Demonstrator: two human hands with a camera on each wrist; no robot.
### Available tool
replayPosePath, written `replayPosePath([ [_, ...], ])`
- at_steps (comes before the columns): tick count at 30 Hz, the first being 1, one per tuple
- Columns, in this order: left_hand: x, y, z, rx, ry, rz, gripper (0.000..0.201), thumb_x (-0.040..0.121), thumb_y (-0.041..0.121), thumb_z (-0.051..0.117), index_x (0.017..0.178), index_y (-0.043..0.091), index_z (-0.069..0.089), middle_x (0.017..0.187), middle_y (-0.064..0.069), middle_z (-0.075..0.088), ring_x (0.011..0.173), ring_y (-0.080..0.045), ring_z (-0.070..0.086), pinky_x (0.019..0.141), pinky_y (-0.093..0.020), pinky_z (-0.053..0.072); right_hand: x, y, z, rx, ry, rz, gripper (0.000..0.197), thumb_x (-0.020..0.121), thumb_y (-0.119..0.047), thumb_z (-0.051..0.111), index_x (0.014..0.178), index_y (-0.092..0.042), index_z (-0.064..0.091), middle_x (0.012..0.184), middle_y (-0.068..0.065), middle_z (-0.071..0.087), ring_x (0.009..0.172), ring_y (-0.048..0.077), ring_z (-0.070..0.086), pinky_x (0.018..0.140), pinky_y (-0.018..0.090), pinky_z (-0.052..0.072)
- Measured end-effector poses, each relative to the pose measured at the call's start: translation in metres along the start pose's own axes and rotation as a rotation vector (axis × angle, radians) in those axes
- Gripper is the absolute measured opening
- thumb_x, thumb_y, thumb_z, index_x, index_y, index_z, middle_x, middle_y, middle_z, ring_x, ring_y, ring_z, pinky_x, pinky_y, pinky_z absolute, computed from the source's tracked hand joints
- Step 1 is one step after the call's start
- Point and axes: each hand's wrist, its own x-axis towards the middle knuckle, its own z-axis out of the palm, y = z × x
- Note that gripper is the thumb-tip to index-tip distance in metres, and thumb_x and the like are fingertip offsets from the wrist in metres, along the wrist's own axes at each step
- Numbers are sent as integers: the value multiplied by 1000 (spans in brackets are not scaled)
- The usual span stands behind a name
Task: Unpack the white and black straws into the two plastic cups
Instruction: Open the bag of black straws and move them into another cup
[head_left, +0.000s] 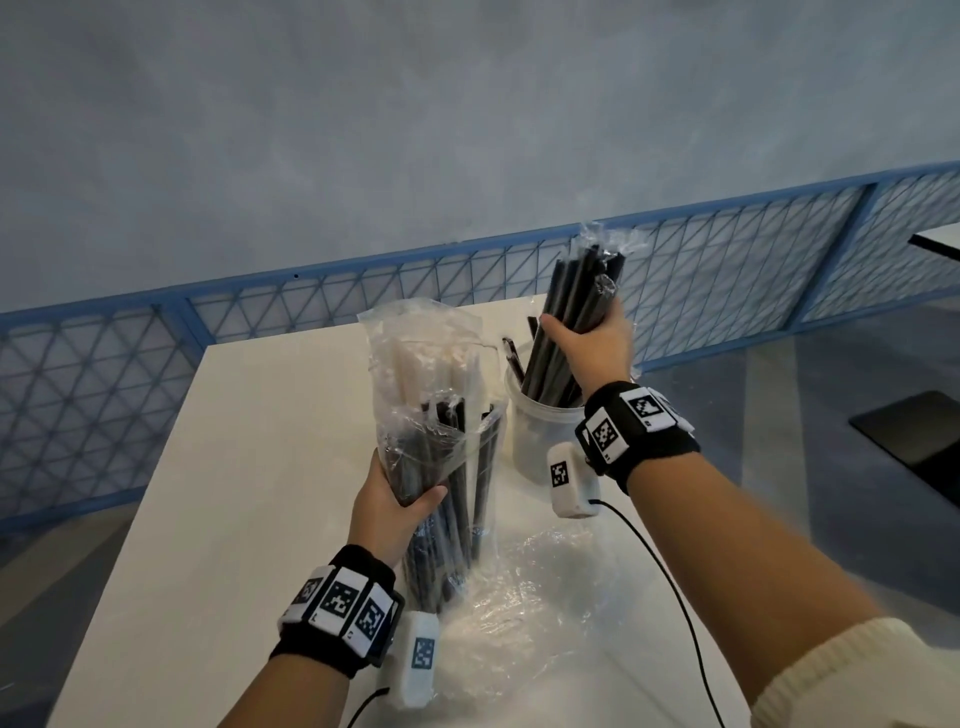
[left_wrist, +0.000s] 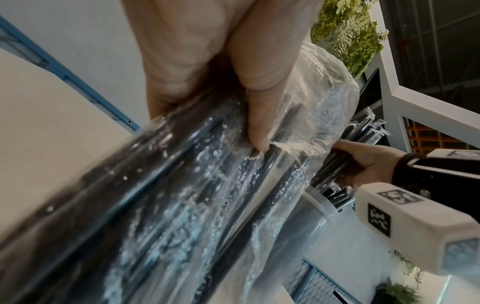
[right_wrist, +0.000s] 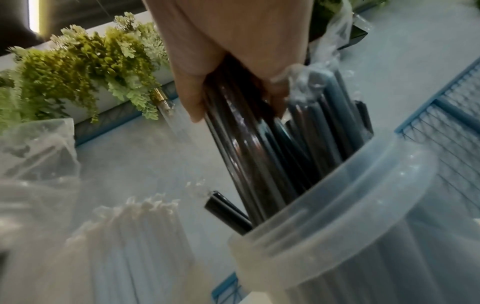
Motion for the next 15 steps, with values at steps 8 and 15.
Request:
replayPosePath([
  [8,0,3,1,5,-6,-16,63,73,12,76,128,14,44,107,6,58,100,-12,53,83,-20,39,-5,1,6,-89,-68,-240,39,85,-11,61,118,-23,46,86,-8,57,79,11,60,73,22,49],
  [15,2,-2,0,2,-11,-29,63,73,14,77,127,13,46,108,4,60,101,-13,56,84,-21,40,-5,25,11,-376,-203,-137,34,87,-14,62,118,-7,53,110,14,63,103,26,58,84,25,40],
])
